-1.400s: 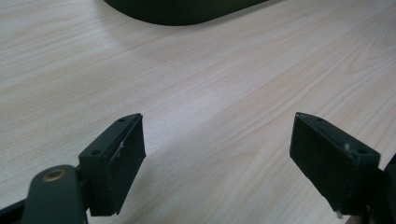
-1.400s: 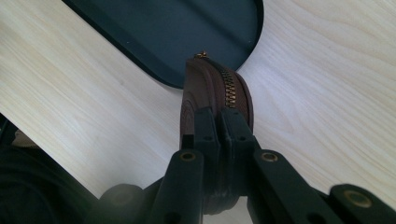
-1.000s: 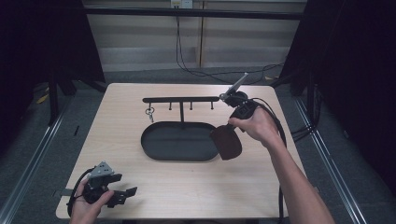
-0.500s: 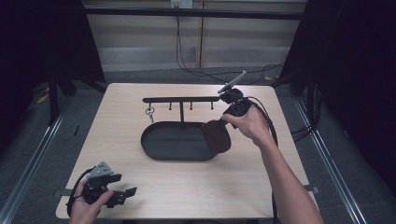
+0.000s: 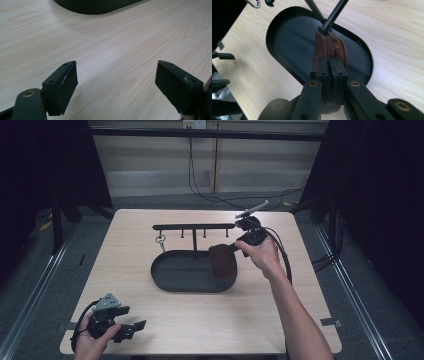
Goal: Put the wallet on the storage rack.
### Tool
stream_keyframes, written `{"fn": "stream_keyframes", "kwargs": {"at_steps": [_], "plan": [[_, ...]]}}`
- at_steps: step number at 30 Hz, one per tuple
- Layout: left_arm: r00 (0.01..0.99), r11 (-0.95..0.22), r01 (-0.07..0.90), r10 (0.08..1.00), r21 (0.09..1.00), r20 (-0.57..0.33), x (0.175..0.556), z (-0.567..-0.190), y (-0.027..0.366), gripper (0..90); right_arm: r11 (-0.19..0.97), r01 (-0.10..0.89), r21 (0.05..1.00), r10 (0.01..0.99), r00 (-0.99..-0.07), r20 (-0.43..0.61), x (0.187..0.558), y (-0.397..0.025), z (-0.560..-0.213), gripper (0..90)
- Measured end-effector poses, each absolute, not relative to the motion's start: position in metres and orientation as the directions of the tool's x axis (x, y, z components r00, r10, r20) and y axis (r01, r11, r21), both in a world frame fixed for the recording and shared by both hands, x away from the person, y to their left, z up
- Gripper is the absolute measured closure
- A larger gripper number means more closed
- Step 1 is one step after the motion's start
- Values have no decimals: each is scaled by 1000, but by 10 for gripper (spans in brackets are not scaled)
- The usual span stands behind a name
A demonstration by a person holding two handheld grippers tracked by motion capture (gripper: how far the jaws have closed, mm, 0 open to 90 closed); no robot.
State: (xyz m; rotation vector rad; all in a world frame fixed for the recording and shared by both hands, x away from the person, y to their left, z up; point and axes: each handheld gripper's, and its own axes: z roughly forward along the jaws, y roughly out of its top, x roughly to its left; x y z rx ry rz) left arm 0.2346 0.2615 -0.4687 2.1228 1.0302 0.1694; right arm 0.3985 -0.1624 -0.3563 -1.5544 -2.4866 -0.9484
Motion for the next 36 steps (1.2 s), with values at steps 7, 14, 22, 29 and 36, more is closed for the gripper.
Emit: {"fn": "stream_keyframes", "kwargs": {"at_steps": [7, 14, 22, 29, 36], "plan": [[665, -385, 621, 720, 683, -198, 234, -469, 262, 181, 217, 836, 505, 776, -461, 431, 404, -164, -382, 868], [664, -384, 624, 720, 680, -203, 235, -469, 263, 181, 172, 846, 504, 765, -437, 473, 406, -167, -400, 868], [664, -385, 625, 720, 679, -203, 236, -470, 262, 181, 131, 866, 482, 762, -399, 509, 411, -174, -419, 865], [663, -385, 626, 720, 678, -203, 236, -469, 262, 181, 131, 873, 470, 791, -377, 481, 413, -170, -440, 853], [671, -400, 620, 716, 674, -193, 236, -470, 261, 181, 116, 875, 471, 803, -362, 474, 412, -173, -447, 848]]}}
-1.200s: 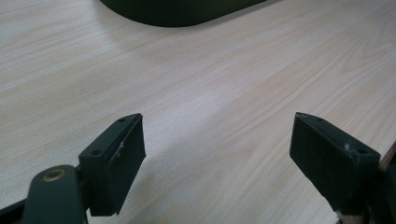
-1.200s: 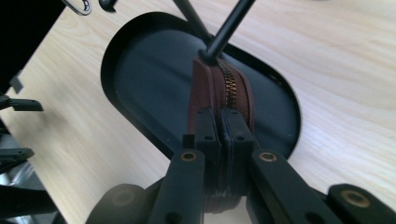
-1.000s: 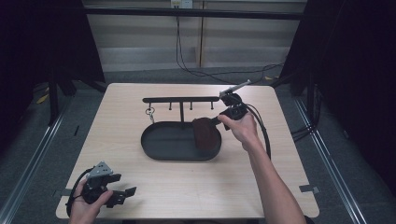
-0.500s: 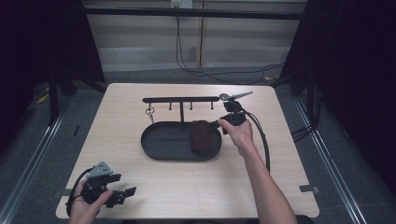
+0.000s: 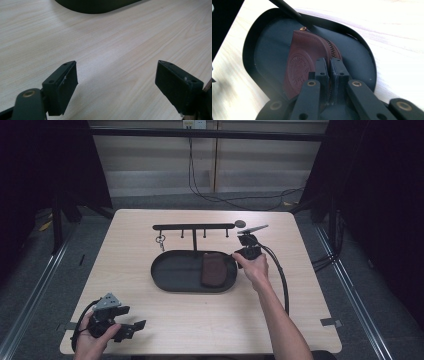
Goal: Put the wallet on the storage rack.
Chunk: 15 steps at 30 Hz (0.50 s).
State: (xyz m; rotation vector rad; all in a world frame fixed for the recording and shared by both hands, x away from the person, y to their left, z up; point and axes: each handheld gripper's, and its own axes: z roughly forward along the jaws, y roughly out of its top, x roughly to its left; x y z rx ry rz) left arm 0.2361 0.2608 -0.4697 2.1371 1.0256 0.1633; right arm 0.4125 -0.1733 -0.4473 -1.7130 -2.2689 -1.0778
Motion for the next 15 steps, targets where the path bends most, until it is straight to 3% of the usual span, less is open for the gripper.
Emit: {"fn": "stream_keyframes", "kwargs": {"at_steps": [10, 15], "plan": [[666, -391, 622, 720, 678, -196, 236, -470, 261, 181, 115, 872, 475, 810, -359, 464, 410, -172, -461, 834], [668, -386, 620, 716, 684, -201, 236, -469, 261, 181, 121, 854, 506, 819, -374, 435, 407, -169, -458, 738]]}}
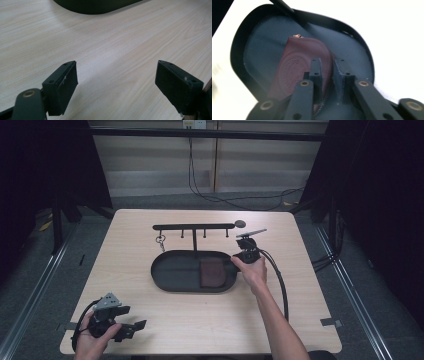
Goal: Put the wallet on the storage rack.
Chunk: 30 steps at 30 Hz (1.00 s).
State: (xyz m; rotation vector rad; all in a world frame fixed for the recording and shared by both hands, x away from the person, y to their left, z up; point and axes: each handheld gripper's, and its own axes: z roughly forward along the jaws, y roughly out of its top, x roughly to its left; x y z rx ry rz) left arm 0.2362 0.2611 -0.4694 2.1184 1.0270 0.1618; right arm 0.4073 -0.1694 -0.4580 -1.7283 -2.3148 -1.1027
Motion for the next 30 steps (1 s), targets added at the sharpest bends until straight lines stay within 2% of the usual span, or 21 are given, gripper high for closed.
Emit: {"fn": "stream_keyframes", "kwargs": {"at_steps": [3, 5, 7, 8, 9, 11, 14, 19, 30], "plan": [[667, -384, 621, 717, 683, -202, 236, -469, 261, 181, 120, 850, 513, 819, -376, 432, 406, -170, -457, 706], [666, -382, 622, 717, 683, -205, 237, -469, 261, 181, 118, 842, 526, 817, -383, 430, 406, -170, -455, 650], [665, -379, 619, 719, 688, -202, 237, -469, 261, 181, 109, 835, 539, 817, -384, 430, 405, -171, -453, 566], [665, -378, 617, 720, 690, -200, 237, -469, 261, 181, 113, 821, 560, 810, -402, 426, 404, -172, -452, 475], [658, -366, 622, 723, 693, -209, 237, -469, 261, 181, 113, 821, 560, 810, -402, 426, 404, -172, -452, 475], [658, -355, 624, 719, 696, -224, 237, -469, 261, 181, 123, 823, 555, 805, -410, 429, 402, -171, -451, 355], [658, -348, 622, 719, 702, -226, 238, -469, 262, 181, 131, 807, 576, 811, -421, 405, 399, -172, -447, 234], [651, -333, 626, 721, 705, -237, 239, -469, 263, 181, 118, 785, 608, 807, -433, 403, 392, -179, -441, 143], [633, -300, 637, 730, 710, -259, 239, -469, 266, 181, 107, 760, 641, 812, -439, 385, 371, -199, -436, 141]]}}
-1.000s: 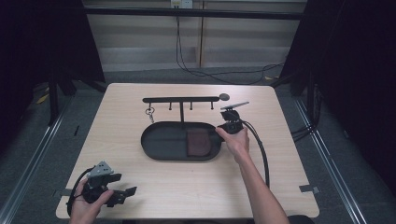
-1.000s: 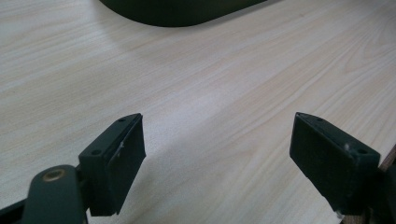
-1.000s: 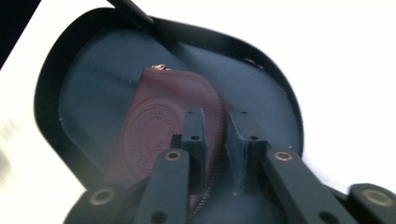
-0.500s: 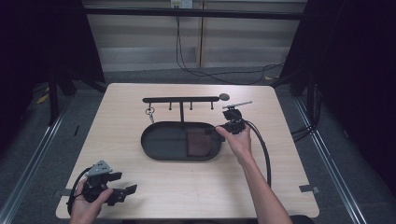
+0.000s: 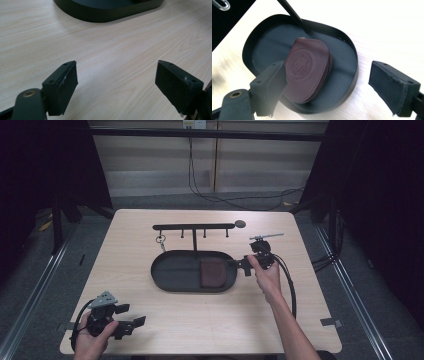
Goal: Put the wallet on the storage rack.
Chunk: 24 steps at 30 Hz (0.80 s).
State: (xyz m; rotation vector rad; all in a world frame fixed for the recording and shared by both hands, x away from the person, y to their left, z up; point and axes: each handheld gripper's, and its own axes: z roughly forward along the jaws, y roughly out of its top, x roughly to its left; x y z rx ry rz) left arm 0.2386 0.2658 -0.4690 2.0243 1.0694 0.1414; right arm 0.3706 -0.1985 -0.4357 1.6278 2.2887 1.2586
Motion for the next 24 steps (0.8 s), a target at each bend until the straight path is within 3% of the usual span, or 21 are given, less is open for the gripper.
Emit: {"fn": "stream_keyframes", "kwargs": {"at_steps": [16, 20, 24], "plan": [[620, -275, 639, 737, 718, -269, 239, -468, 267, 181, 126, 742, 659, 801, -468, 374, 343, -214, -421, 164], [618, -273, 639, 740, 719, -268, 239, -468, 269, 181, 145, 722, 677, 844, -447, 296, 331, -219, -421, 166], [615, -272, 640, 742, 719, -266, 239, -468, 268, 181, 130, 711, 691, 850, -439, 291, 317, -229, -420, 167]]}}
